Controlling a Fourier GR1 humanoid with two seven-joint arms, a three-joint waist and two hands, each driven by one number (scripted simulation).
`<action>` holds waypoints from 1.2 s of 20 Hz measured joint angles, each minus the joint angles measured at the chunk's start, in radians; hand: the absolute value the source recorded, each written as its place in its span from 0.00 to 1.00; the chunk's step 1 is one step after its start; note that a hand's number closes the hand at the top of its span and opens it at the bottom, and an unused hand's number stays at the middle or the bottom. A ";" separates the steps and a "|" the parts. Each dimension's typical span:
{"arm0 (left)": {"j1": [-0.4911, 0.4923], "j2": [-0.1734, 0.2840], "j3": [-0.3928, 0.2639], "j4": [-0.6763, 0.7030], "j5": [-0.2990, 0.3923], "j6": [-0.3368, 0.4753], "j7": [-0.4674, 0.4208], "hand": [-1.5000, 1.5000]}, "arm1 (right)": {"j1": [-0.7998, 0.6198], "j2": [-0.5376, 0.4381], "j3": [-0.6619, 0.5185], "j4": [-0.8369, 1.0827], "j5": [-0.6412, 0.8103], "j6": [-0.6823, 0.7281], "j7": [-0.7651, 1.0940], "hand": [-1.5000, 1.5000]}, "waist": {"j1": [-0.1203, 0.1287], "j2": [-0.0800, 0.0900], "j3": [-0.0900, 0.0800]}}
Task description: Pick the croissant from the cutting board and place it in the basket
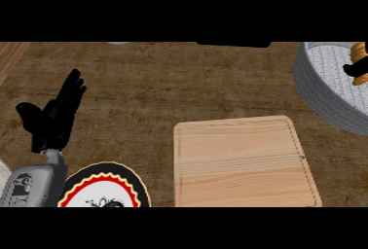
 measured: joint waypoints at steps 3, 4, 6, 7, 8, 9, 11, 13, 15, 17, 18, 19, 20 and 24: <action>0.000 0.006 0.005 0.004 0.003 -0.005 -0.003 0.50 | -0.001 -0.010 0.004 0.005 0.006 0.019 -0.006 1.00 | 0.000 0.000 0.000; 0.001 0.005 0.007 0.006 0.000 -0.002 -0.008 0.50 | 0.002 -0.006 0.005 0.008 0.008 0.020 -0.002 1.00 | 0.000 0.000 0.000; -0.011 0.009 0.013 0.010 0.002 -0.001 -0.005 0.50 | 0.003 -0.005 0.005 0.014 0.009 0.036 -0.002 1.00 | 0.002 0.002 0.000; -0.007 0.004 0.008 0.008 -0.003 0.003 -0.005 0.50 | 0.008 -0.009 0.002 0.016 0.006 0.042 -0.012 1.00 | 0.001 0.001 0.000; -0.007 -0.002 0.001 0.009 -0.008 0.006 -0.010 0.50 | 0.006 -0.003 0.003 0.019 0.007 0.051 -0.004 1.00 | 0.002 0.002 0.000; -0.013 -0.002 0.001 0.014 -0.009 0.005 -0.012 0.50 | 0.003 -0.001 0.003 0.021 0.007 0.061 -0.001 1.00 | 0.002 0.002 0.000; -0.014 0.005 0.006 0.004 -0.004 0.001 0.001 0.50 | 0.005 -0.002 0.001 0.023 0.006 0.077 -0.001 1.00 | 0.002 0.001 0.000; -0.014 0.004 0.008 0.004 -0.001 0.001 0.004 0.50 | 0.022 0.004 -0.006 0.024 -0.002 0.072 -0.006 1.00 | 0.002 0.002 0.001; -0.018 -0.002 0.007 0.019 -0.005 0.004 -0.007 0.50 | 0.025 0.006 -0.012 0.023 -0.007 0.077 -0.008 1.00 | 0.000 0.002 0.000; -0.020 -0.005 0.007 0.027 -0.009 0.010 -0.015 0.50 | 0.027 0.003 -0.019 0.026 -0.014 0.097 -0.010 1.00 | -0.001 0.002 0.000; -0.010 -0.005 0.006 0.021 -0.008 0.006 -0.017 0.50 | 0.029 -0.001 -0.022 0.030 -0.018 0.109 -0.008 1.00 | -0.001 0.001 0.000; -0.008 -0.011 0.000 0.019 -0.011 0.009 -0.016 0.50 | 0.027 -0.006 -0.025 0.033 -0.021 0.125 -0.001 1.00 | -0.001 0.001 0.000; -0.009 -0.010 0.001 0.022 -0.010 0.007 -0.018 0.50 | 0.031 -0.005 -0.027 0.037 -0.022 0.132 0.009 1.00 | -0.002 0.000 0.000; 0.003 -0.005 0.004 0.019 -0.004 -0.004 -0.024 0.50 | 0.039 0.000 -0.028 0.050 -0.024 0.159 0.069 1.00 | 0.004 0.002 0.000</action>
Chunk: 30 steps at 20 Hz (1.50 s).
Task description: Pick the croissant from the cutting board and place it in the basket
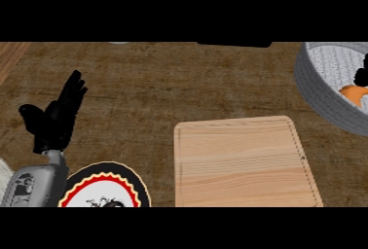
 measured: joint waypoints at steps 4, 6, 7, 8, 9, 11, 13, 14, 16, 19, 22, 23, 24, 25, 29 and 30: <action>-0.006 0.002 0.003 0.001 0.002 -0.001 0.004 0.50 | 0.008 0.006 -0.024 -0.018 -0.026 -0.024 0.030 0.00 | -0.003 -0.001 0.001; -0.018 0.003 0.006 0.001 0.003 0.002 0.017 0.50 | 0.005 0.006 -0.047 -0.037 -0.049 -0.046 0.023 0.00 | -0.006 -0.001 0.001; -0.014 0.006 0.011 0.004 0.005 0.001 0.014 0.50 | 0.008 0.008 -0.064 -0.048 -0.066 -0.064 0.012 0.00 | -0.009 -0.003 0.001; -0.011 0.003 0.009 0.003 0.003 0.002 0.012 0.50 | 0.007 0.008 -0.083 -0.058 -0.085 -0.082 0.007 0.00 | -0.010 -0.003 0.001; -0.014 0.004 0.011 0.007 0.004 0.002 0.011 0.50 | 0.005 0.002 -0.101 -0.066 -0.103 -0.092 -0.005 0.00 | -0.010 -0.003 0.001; -0.011 0.002 0.010 0.011 0.001 0.002 0.001 0.50 | 0.006 0.004 -0.138 -0.082 -0.140 -0.122 -0.021 0.00 | -0.012 -0.003 0.001; -0.007 0.000 0.010 0.018 -0.004 0.009 -0.002 0.50 | 0.001 -0.006 -0.182 -0.101 -0.183 -0.140 -0.043 0.00 | -0.019 -0.006 0.001; -0.007 0.001 0.013 0.022 -0.003 0.008 -0.006 0.50 | 0.000 -0.003 -0.203 -0.108 -0.204 -0.158 -0.044 0.00 | -0.020 -0.007 0.000; -0.002 0.006 0.019 0.023 0.002 0.003 -0.009 0.50 | 0.001 -0.019 -0.253 -0.123 -0.254 -0.176 -0.058 0.00 | -0.026 -0.009 0.000; -0.007 0.013 0.031 0.030 0.005 0.004 -0.009 0.50 | 0.012 -0.043 -0.318 -0.133 -0.317 -0.197 -0.068 0.00 | -0.031 -0.011 -0.001; 0.007 0.024 0.042 0.022 0.014 -0.004 -0.008 0.50 | 0.018 -0.087 -0.379 -0.146 -0.379 -0.174 -0.080 0.00 | -0.039 -0.017 -0.001; 0.005 0.023 0.044 0.021 0.014 -0.001 -0.004 0.50 | 0.026 -0.096 -0.401 -0.149 -0.402 -0.173 -0.085 0.00 | -0.042 -0.018 -0.001; 0.009 0.020 0.041 0.017 0.009 0.005 -0.001 0.50 | 0.041 -0.105 -0.423 -0.152 -0.426 -0.170 -0.099 0.00 | -0.045 -0.019 -0.001; 0.011 0.027 0.046 0.018 0.012 -0.001 0.000 0.50 | 0.055 -0.117 -0.442 -0.156 -0.447 -0.159 -0.108 0.00 | -0.049 -0.020 -0.001; 0.034 0.022 0.042 -0.011 0.010 0.002 0.008 0.50 | 0.126 -0.167 -0.505 -0.169 -0.522 -0.095 -0.158 0.00 | -0.057 -0.024 -0.002; 0.020 0.025 0.046 -0.004 0.010 0.005 0.017 0.50 | 0.143 -0.180 -0.512 -0.178 -0.534 -0.071 -0.172 0.00 | -0.060 -0.025 -0.002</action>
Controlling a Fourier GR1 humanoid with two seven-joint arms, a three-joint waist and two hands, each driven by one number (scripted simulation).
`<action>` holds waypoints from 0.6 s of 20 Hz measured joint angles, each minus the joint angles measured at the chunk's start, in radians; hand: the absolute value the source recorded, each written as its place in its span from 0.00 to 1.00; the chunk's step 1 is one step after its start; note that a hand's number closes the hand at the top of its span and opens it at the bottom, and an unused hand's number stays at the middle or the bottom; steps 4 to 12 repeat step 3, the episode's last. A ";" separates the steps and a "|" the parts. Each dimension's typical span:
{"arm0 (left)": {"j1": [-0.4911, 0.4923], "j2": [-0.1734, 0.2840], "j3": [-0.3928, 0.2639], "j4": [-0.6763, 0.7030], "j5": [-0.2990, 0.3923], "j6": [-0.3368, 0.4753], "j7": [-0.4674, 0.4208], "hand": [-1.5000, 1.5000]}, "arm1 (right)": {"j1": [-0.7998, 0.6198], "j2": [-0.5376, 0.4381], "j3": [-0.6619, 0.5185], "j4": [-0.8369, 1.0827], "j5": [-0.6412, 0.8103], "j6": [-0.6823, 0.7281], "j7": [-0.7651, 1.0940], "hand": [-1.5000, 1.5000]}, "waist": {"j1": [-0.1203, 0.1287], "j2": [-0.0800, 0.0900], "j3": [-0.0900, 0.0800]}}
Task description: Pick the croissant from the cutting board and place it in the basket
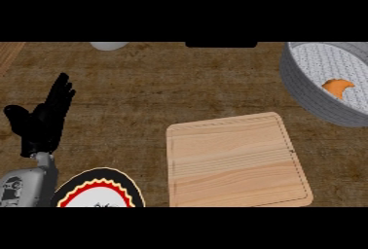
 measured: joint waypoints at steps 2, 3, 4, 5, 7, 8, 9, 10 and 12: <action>-0.001 -0.005 -0.002 0.003 -0.005 0.005 -0.004 0.50 | 0.045 -0.016 -0.024 -0.011 -0.033 0.036 -0.044 0.00 | -0.003 -0.001 0.000; -0.003 -0.012 -0.008 0.004 -0.010 0.012 0.002 0.50 | 0.064 -0.025 -0.036 -0.018 -0.050 0.055 -0.063 0.00 | -0.005 -0.001 0.000; -0.003 -0.012 -0.008 0.004 -0.010 0.012 0.002 0.50 | 0.064 -0.025 -0.036 -0.018 -0.050 0.055 -0.063 0.00 | -0.005 -0.001 0.000; -0.003 -0.012 -0.008 0.004 -0.010 0.012 0.002 0.50 | 0.064 -0.025 -0.036 -0.018 -0.050 0.055 -0.063 0.00 | -0.005 -0.001 0.000; -0.003 -0.012 -0.008 0.004 -0.010 0.012 0.002 0.50 | 0.064 -0.025 -0.036 -0.018 -0.050 0.055 -0.063 0.00 | -0.005 -0.001 0.000; -0.003 -0.012 -0.008 0.004 -0.010 0.012 0.002 0.50 | 0.064 -0.025 -0.036 -0.018 -0.050 0.055 -0.063 0.00 | -0.005 -0.001 0.000; -0.003 -0.012 -0.008 0.004 -0.010 0.012 0.002 0.50 | 0.064 -0.025 -0.036 -0.018 -0.050 0.055 -0.063 0.00 | -0.005 -0.001 0.000; -0.003 -0.012 -0.008 0.004 -0.010 0.012 0.002 0.50 | 0.064 -0.025 -0.036 -0.018 -0.050 0.055 -0.063 0.00 | -0.005 -0.001 0.000; -0.003 -0.012 -0.008 0.004 -0.010 0.012 0.002 0.50 | 0.064 -0.025 -0.036 -0.018 -0.050 0.055 -0.063 0.00 | -0.005 -0.001 0.000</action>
